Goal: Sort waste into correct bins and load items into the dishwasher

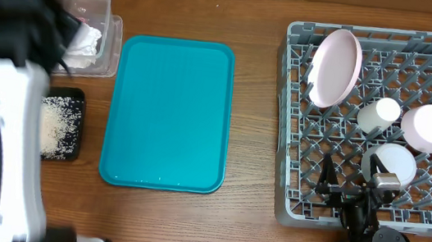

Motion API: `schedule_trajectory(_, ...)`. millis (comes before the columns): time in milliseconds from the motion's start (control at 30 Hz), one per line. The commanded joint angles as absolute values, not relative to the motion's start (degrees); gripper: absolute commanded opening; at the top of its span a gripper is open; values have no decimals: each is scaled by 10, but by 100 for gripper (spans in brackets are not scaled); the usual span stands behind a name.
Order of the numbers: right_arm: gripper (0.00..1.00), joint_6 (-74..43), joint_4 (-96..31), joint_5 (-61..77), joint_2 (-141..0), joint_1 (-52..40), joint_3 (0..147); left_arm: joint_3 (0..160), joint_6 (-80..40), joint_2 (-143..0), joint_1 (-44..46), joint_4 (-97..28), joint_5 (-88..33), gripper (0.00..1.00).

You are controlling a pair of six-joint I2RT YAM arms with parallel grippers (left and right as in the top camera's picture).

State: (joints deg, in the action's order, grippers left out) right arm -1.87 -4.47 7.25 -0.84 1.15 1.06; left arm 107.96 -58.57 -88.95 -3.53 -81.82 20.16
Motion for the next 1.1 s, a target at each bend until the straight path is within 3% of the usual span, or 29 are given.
schedule_trajectory(0, 100, -17, -42, 72, -2, 16, 5, 984, -592, -805, 44, -823, 211, 100)
schedule_trajectory(167, 100, -17, -42, 72, -2, 16, 5, 892, -591, -718, 150, -823, 210, 100)
schedule_trajectory(333, 100, -17, -42, 72, -2, 16, 5, 801, -587, -641, 144, -811, 241, 100)
schedule_trajectory(500, 100, -17, -42, 72, -2, 16, 5, 627, -510, -532, 120, -637, 223, 100)
schedule_trajectory(833, 100, -17, -42, 72, -2, 16, 5, 257, -175, -278, 97, -191, 33, 100)
schedule_trajectory(1067, 100, -17, -42, 72, -2, 16, 5, 80, -148, -123, 7, -78, -61, 100)
